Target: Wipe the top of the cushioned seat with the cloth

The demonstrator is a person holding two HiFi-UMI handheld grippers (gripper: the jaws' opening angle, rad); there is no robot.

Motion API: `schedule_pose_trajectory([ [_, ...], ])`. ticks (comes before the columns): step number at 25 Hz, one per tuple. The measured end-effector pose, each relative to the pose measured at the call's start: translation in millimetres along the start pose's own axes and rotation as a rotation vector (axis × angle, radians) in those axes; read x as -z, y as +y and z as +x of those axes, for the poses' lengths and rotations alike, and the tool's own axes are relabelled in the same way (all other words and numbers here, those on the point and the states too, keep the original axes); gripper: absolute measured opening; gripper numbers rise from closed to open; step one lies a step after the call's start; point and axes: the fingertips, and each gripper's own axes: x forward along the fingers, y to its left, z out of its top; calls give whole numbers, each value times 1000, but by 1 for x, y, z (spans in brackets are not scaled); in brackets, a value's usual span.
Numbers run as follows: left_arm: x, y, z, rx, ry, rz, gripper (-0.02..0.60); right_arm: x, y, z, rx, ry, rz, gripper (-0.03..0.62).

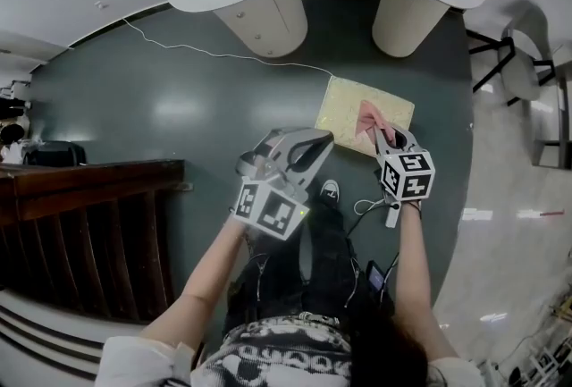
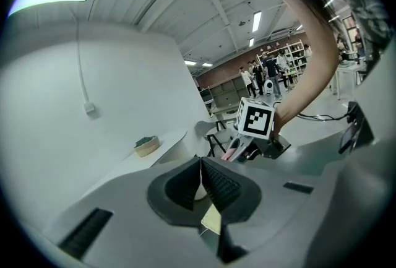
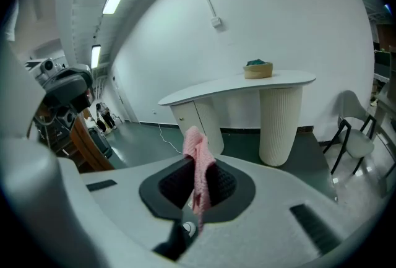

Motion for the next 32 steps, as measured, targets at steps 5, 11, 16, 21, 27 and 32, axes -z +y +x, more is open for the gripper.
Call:
schedule_pose_trajectory([
  [5, 36, 10, 18, 6, -7, 32, 6, 30, -18, 58, -2, 51, 33, 11],
  [11, 88, 24, 39, -25, -18, 26, 6, 70, -37, 127, 9, 105, 126, 11],
  [16, 125, 32, 59, -24, -6, 44, 6, 93, -51, 175, 15, 139, 168, 11],
  [21, 150, 33, 76, 5, 10, 77, 6, 108, -65, 216, 27, 175, 154, 11],
  [27, 172, 35, 97, 35, 16, 95, 6, 124, -77, 264, 10, 218, 170, 11],
  [32, 189, 39, 108, 43, 28, 92, 6, 136, -77, 300, -11, 263, 190, 11],
])
